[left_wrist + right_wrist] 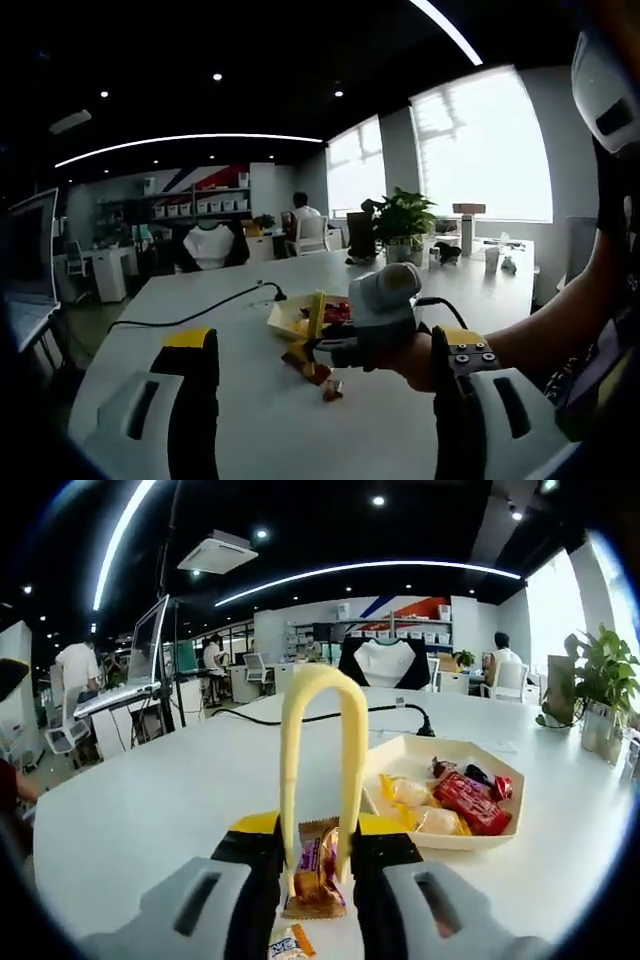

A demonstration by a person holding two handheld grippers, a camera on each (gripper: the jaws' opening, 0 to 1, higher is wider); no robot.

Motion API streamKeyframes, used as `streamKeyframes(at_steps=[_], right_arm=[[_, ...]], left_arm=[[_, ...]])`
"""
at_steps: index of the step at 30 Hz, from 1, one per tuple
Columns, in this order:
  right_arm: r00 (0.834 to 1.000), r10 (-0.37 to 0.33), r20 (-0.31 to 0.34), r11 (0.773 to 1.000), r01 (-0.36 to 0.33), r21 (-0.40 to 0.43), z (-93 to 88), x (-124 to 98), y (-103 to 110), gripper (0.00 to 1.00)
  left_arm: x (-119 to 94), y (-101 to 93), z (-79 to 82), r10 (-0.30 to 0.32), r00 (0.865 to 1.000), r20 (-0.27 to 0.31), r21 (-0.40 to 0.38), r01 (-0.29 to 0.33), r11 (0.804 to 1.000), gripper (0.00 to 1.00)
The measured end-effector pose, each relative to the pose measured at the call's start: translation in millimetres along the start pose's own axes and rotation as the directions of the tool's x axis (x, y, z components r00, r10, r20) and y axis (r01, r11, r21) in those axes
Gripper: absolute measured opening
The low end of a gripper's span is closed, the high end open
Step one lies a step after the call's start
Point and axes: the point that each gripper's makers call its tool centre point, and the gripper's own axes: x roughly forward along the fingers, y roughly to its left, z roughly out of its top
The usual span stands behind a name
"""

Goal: Place the target food into the container with the food tongs after gripping and lifting it, then release it inside without dropping or visibly crushing the food.

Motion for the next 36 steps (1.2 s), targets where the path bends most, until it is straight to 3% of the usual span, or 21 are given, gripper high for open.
streamKeyframes(at_steps=[5, 11, 18, 24, 31, 34, 36], right_arm=[[0.999, 0.033, -0.012, 0.999, -0.032, 0.027, -2.9, 0, -7, 0.20], [0.993, 0.110, -0.030, 0.993, -0.111, -0.033, -3.7, -2, -4, 0.18], [0.975, 0.219, -0.021, 0.973, -0.217, 0.082, -7.2, -13, -11, 0.17], [0.976, 0.218, -0.008, 0.973, -0.216, 0.078, -4.0, -18, -15, 0.17], [0.971, 0.230, 0.071, 0.972, -0.232, 0.035, 29.5, -32, -16, 0.17], [0.974, 0.204, 0.097, 0.979, -0.204, -0.004, 46.3, -29, -28, 0.17], [0.975, 0.195, 0.106, 0.980, -0.198, 0.018, 53.1, -26, -36, 0.17]], left_arm=[[0, 1.3, -1.0, 0.004, 1.000, -0.002, -0.001, -0.004, 1.000, 0.93], [-1, 1.0, 1.8, 0.007, 1.000, 0.004, 0.001, -0.007, 1.000, 0.93], [-2, 1.0, 2.2, 0.010, 1.000, 0.006, 0.004, -0.010, 1.000, 0.93], [0, -0.7, 0.9, 0.007, 1.000, -0.002, 0.007, -0.007, 1.000, 0.93], [2, -0.6, 0.0, 0.010, 1.000, -0.009, 0.009, -0.010, 1.000, 0.93], [3, -2.5, 0.9, 0.005, 1.000, -0.008, 0.012, -0.005, 1.000, 0.93], [3, -3.8, 1.4, 0.000, 1.000, -0.007, 0.015, 0.000, 1.000, 0.93]])
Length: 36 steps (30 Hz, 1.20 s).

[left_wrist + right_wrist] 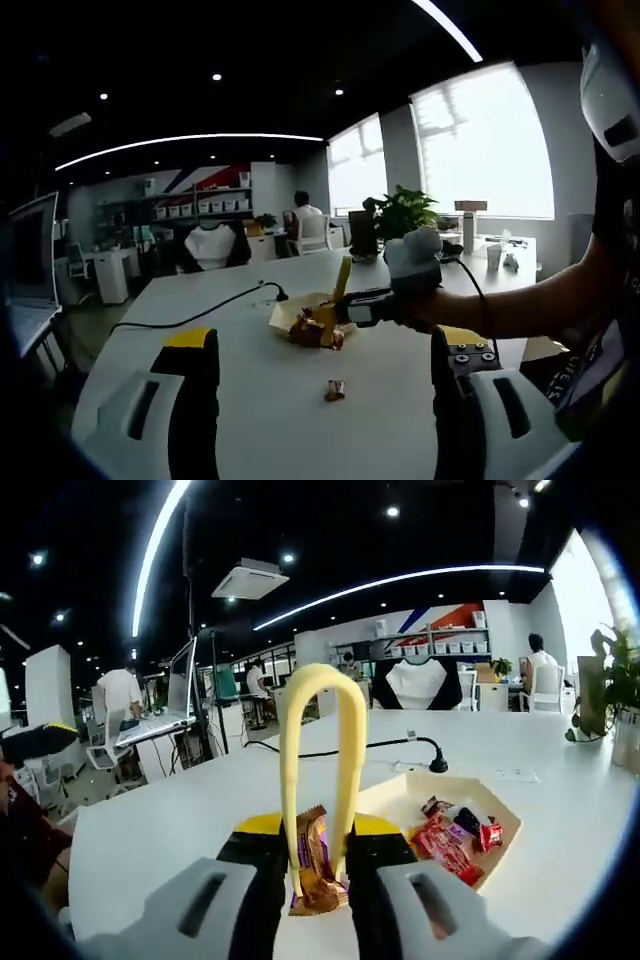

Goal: Place the target food into the container with the food tongs after gripping and lifting it, then release it inside without dropping or visibly crushing the food.

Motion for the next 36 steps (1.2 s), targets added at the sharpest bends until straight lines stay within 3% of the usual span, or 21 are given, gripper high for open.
streamKeyframes(at_steps=[2, 7, 17, 24, 27, 36], right_arm=[[1.000, -0.005, 0.018, 1.000, 0.005, 0.010, 9.5, 2, -9, 0.18], [0.999, -0.038, 0.031, 0.998, 0.040, -0.052, 27.6, 7, -32, 0.18], [0.997, -0.072, 0.021, 0.994, 0.074, -0.084, 48.2, 29, -73, 0.18], [0.997, -0.064, -0.050, 0.995, 0.060, -0.084, 45.7, 66, -101, 0.18], [0.990, -0.077, -0.114, 0.991, 0.063, -0.119, 34.0, 78, -109, 0.18], [0.982, -0.078, -0.174, 0.996, 0.069, -0.053, 11.1, 89, -118, 0.18]], left_arm=[[1, -1.0, -1.0, -0.005, 1.000, -0.005, 0.004, 0.005, 1.000, 0.93], [0, -0.8, 0.7, 0.001, 1.000, 0.000, 0.005, -0.001, 1.000, 0.93], [2, 1.2, 1.5, 0.010, 1.000, -0.001, 0.006, -0.010, 1.000, 0.93], [3, -1.2, 0.5, 0.008, 1.000, -0.006, 0.007, -0.008, 1.000, 0.93], [3, 1.1, 0.0, 0.013, 1.000, -0.010, 0.005, -0.013, 1.000, 0.93], [1, 5.4, 3.4, 0.019, 1.000, -0.010, 0.017, -0.019, 1.000, 0.93]])
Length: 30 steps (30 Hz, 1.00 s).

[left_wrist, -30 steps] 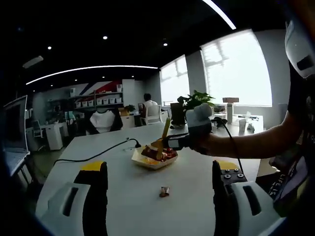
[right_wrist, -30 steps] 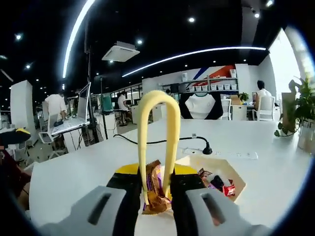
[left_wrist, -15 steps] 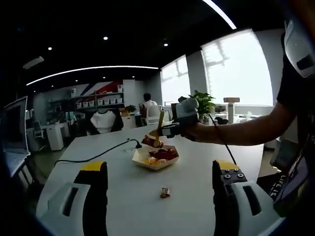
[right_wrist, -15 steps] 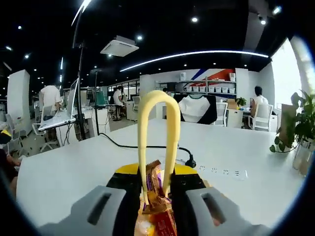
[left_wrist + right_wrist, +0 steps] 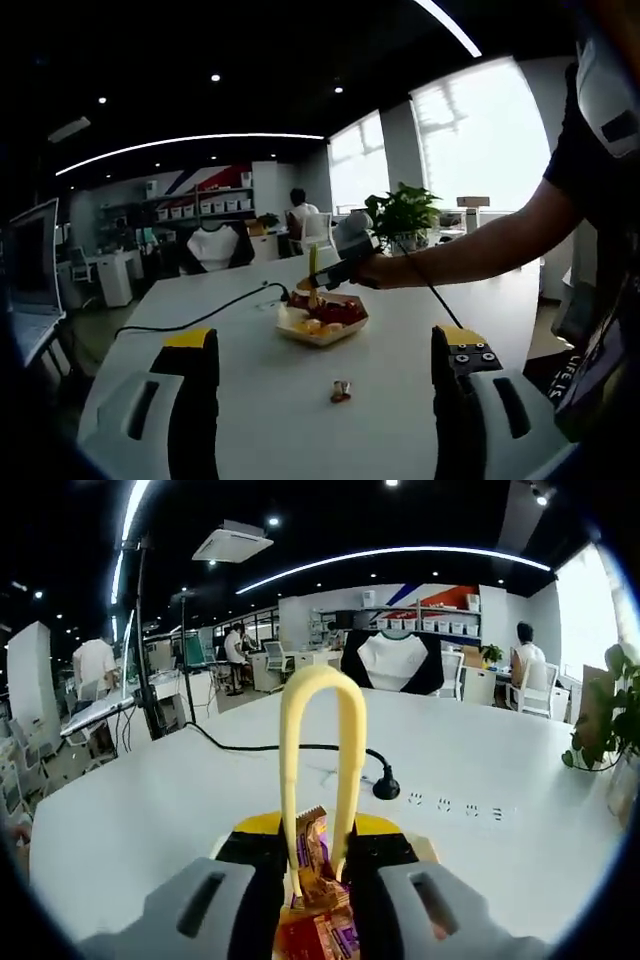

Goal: Place the target food into the container with the food tongs after gripping and lifting it, then release it inside without dropping or visibly crushing the food.

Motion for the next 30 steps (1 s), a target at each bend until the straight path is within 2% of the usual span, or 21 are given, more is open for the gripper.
streamKeyframes(at_steps=[8, 13, 17, 21, 24, 26, 30], right_arm=[[1.000, -0.003, -0.014, 1.000, 0.003, -0.016, -5.6, -3, 0, 0.20], [0.999, 0.007, 0.047, 0.999, -0.006, -0.038, 10.3, -15, 0, 0.21], [0.995, 0.042, 0.087, 0.995, -0.034, -0.092, 25.0, -28, 10, 0.22], [0.988, 0.094, 0.125, 0.992, -0.082, -0.092, 35.6, -38, 26, 0.22], [0.960, 0.216, 0.178, 0.972, -0.195, -0.127, 47.8, -42, 47, 0.22], [0.947, 0.262, 0.189, 0.962, -0.239, -0.136, 50.3, -51, 60, 0.22], [0.897, 0.401, 0.185, 0.912, -0.372, -0.171, 47.4, -68, 93, 0.23]], left_arm=[[-1, 1.0, -0.7, 0.006, 1.000, -0.005, 0.000, -0.006, 1.000, 0.93], [-1, 0.1, -0.2, 0.004, 1.000, -0.004, 0.001, -0.004, 1.000, 0.93], [-1, -1.9, 0.1, -0.001, 1.000, -0.002, 0.004, 0.001, 1.000, 0.93], [0, -4.3, 0.4, -0.005, 1.000, -0.002, 0.005, 0.005, 1.000, 0.93], [2, -7.3, -0.1, -0.014, 1.000, -0.003, 0.007, 0.014, 1.000, 0.93], [3, -9.0, -0.5, -0.020, 1.000, -0.007, 0.009, 0.020, 1.000, 0.93], [3, -10.9, 2.8, -0.023, 1.000, -0.002, 0.016, 0.023, 1.000, 0.93]])
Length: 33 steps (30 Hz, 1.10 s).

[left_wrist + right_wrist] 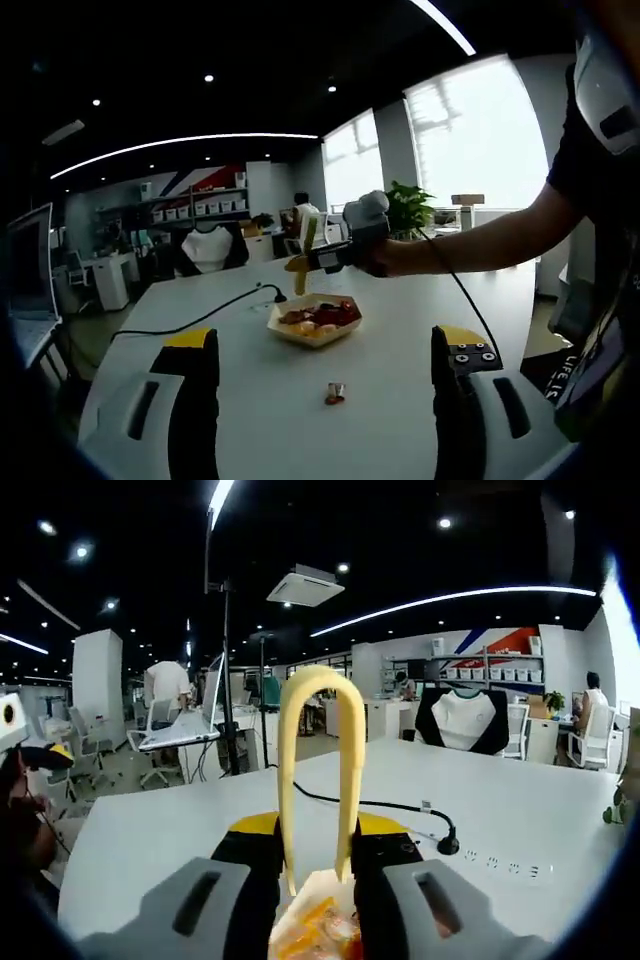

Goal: Place the target food into the container with the food tongs after gripping and lifting it, then release it inside without dropping or visibly crushing the food.

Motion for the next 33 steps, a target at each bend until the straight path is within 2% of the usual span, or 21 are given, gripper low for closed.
streamKeyframes(at_steps=[3, 5, 6, 8, 9, 11, 12, 13, 15, 18, 20, 21, 23, 24, 25, 28, 30, 33], right_arm=[[0.992, 0.126, -0.001, 0.990, -0.126, -0.057, -0.6, -1, 32, 0.23], [0.986, 0.165, -0.014, 0.984, -0.166, -0.071, -3.4, -2, 43, 0.23], [0.978, 0.206, -0.016, 0.976, -0.206, -0.067, -5.2, -3, 54, 0.23], [0.970, 0.241, -0.016, 0.967, -0.242, -0.083, -8.5, -5, 64, 0.22], [0.960, 0.279, -0.035, 0.955, -0.281, -0.093, -14.0, -8, 74, 0.22], [0.956, 0.291, -0.043, 0.952, -0.293, -0.089, -19.8, -10, 81, 0.23], [0.933, 0.356, -0.049, 0.930, -0.359, -0.073, -26.2, -15, 95, 0.23], [0.930, 0.364, -0.048, 0.928, -0.367, -0.066, -27.7, -16, 98, 0.23], [0.897, 0.437, -0.063, 0.896, -0.440, -0.055, -36.8, -21, 115, 0.23], [0.862, 0.496, -0.107, 0.861, -0.504, -0.069, -49.8, -23, 131, 0.23], [0.846, 0.522, -0.113, 0.847, -0.529, -0.053, -55.4, -22, 137, 0.23], [0.818, 0.559, -0.132, 0.822, -0.568, -0.037, -61.3, -24, 145, 0.23], [0.811, 0.565, -0.149, 0.814, -0.578, -0.056, -67.6, -23, 147, 0.23], [0.794, 0.586, -0.162, 0.800, -0.599, -0.039, -72.5, -24, 151, 0.23], [0.791, 0.588, -0.165, 0.798, -0.602, -0.041, -76.0, -23, 151, 0.23], [0.772, 0.609, -0.183, 0.782, -0.623, -0.023, -86.2, -23, 153, 0.23], [0.756, 0.620, -0.212, 0.767, -0.640, -0.039, -93.3, -24, 154, 0.23], [0.744, 0.627, -0.230, 0.758, -0.651, -0.043, -100.8, -24, 152, 0.24]], left_arm=[[-1, 0.3, 0.8, 0.006, 1.000, 0.003, -0.002, -0.006, 1.000, 0.93], [-2, 0.5, -0.1, 0.010, 1.000, 0.000, -0.005, -0.010, 1.000, 0.93], [-2, 0.2, -0.7, 0.010, 1.000, -0.003, -0.004, -0.010, 1.000, 0.93], [-3, 0.1, -1.1, 0.013, 1.000, -0.005, -0.003, -0.013, 1.000, 0.93], [-3, 0.1, -1.3, 0.014, 1.000, -0.006, -0.004, -0.014, 1.000, 0.93], [-4, 0.8, -1.8, 0.019, 1.000, -0.009, -0.005, -0.019, 1.000, 0.93], [-4, 0.8, -1.9, 0.019, 1.000, -0.010, -0.005, -0.019, 1.000, 0.93], [-4, 0.9, -1.9, 0.020, 1.000, -0.010, -0.005, -0.020, 1.000, 0.93], [-4, 0.1, -3.1, 0.018, 1.000, -0.015, -0.003, -0.018, 1.000, 0.93], [-3, -0.8, -5.0, 0.014, 1.000, -0.021, -0.001, -0.014, 1.000, 0.93], [-2, -0.6, -6.4, 0.015, 1.000, -0.026, -0.004, -0.015, 1.000, 0.92], [-2, -0.2, -6.7, 0.019, 1.000, -0.024, -0.009, -0.020, 1.000, 0.92], [-3, -0.5, -7.7, 0.021, 0.999, -0.024, -0.014, -0.021, 1.000, 0.92], [-3, -0.5, -8.5, 0.021, 0.999, -0.027, -0.015, -0.022, 1.000, 0.92], [-3, -0.6, -9.2, 0.022, 0.999, -0.029, -0.014, -0.022, 1.000, 0.92], [-4, 0.2, -11.4, 0.022, 0.999, -0.036, -0.015, -0.022, 1.000, 0.92], [-4, 1.5, -12.1, 0.023, 0.999, -0.040, -0.015, -0.023, 1.000, 0.92], [-3, 2.1, -11.8, 0.021, 0.999, -0.041, -0.014, -0.022, 1.000, 0.92]])
